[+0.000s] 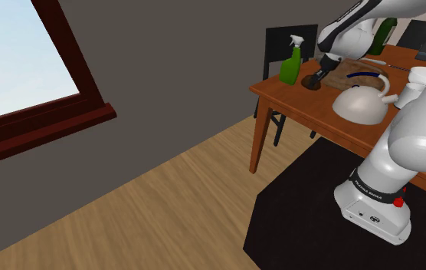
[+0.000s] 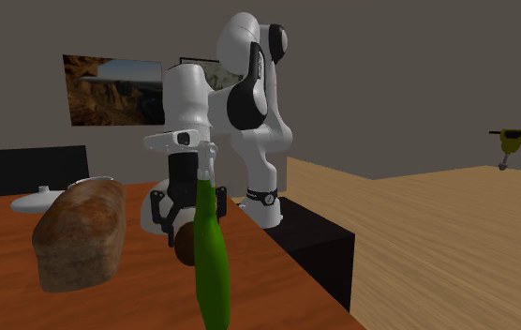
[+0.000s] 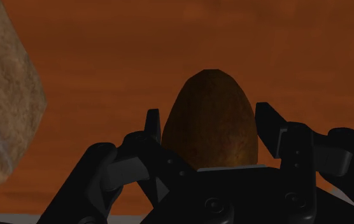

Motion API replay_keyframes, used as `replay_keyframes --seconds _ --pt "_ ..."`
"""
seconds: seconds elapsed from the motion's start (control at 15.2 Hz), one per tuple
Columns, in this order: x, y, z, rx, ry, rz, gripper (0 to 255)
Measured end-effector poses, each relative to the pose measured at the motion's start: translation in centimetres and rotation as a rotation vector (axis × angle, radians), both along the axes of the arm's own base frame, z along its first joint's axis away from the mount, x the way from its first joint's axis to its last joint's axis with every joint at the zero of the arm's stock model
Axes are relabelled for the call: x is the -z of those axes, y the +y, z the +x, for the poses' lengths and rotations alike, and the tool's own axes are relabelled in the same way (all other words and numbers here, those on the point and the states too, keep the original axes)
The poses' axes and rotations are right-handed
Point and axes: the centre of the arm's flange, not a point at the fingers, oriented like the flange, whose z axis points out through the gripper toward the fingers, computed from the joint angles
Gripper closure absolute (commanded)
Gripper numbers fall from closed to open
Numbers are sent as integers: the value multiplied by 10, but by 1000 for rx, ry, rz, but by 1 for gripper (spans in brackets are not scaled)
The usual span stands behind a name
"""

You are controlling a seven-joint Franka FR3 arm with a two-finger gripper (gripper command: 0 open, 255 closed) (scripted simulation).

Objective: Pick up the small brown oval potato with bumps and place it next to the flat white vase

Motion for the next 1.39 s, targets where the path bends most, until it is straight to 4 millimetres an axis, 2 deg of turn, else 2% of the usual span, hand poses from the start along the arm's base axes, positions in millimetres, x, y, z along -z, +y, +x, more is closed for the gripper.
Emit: replay_keyframes --seconds 1.39 --pt "-111 0 1 0 1 -1 255"
